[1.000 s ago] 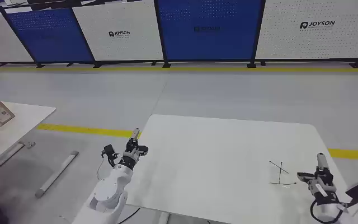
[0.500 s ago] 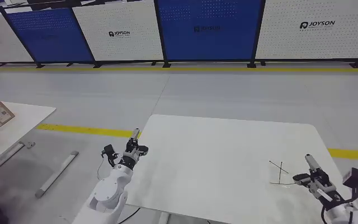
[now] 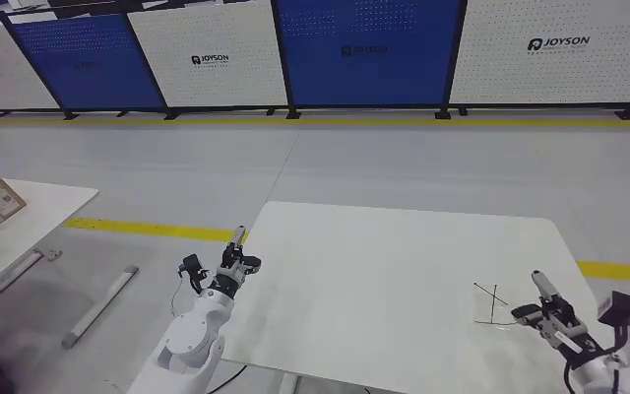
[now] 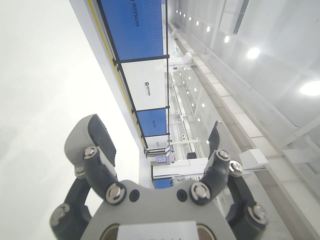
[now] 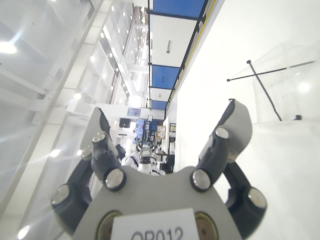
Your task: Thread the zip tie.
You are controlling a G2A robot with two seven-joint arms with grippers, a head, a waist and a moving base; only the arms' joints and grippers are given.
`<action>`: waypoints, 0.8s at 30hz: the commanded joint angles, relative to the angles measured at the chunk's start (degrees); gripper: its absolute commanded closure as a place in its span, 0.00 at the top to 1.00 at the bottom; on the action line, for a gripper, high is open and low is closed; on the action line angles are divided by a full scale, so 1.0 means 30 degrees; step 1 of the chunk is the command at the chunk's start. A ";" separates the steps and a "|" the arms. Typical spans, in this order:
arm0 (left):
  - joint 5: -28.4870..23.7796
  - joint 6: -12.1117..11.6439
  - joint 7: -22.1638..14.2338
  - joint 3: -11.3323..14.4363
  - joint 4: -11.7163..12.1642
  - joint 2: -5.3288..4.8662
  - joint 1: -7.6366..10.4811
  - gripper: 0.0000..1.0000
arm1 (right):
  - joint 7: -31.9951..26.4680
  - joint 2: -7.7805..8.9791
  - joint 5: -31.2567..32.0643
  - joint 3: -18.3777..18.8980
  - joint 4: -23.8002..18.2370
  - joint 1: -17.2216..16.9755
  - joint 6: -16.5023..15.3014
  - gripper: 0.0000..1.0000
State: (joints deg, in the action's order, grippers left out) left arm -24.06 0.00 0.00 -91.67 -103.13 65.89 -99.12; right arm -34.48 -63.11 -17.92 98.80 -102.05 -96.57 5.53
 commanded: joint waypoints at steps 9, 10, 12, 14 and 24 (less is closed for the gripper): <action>0.0000 0.0000 0.0000 0.0000 0.0000 0.0000 0.0000 1.00 | -1.0460 0.1005 0.2432 0.0321 0.2732 0.4127 0.2367 1.00; 0.0000 0.0000 0.0000 0.0000 0.0000 0.0000 0.0000 1.00 | -1.0460 0.1005 0.2432 0.0321 0.2732 0.4127 0.2367 1.00; 0.0000 0.0000 0.0000 0.0000 0.0000 0.0000 0.0000 1.00 | -1.0460 0.1005 0.2432 0.0321 0.2732 0.4127 0.2367 1.00; 0.0000 0.0000 0.0000 0.0000 0.0000 0.0000 0.0000 1.00 | -1.0460 0.1005 0.2432 0.0321 0.2732 0.4127 0.2367 1.00; 0.0000 0.0000 0.0000 0.0000 0.0000 0.0000 0.0000 1.00 | -1.0460 0.1005 0.2432 0.0321 0.2732 0.4127 0.2367 1.00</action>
State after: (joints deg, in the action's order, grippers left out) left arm -24.06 0.00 0.00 -91.67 -103.13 65.89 -99.12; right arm -65.86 -60.10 -10.63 99.76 -93.86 -84.19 12.63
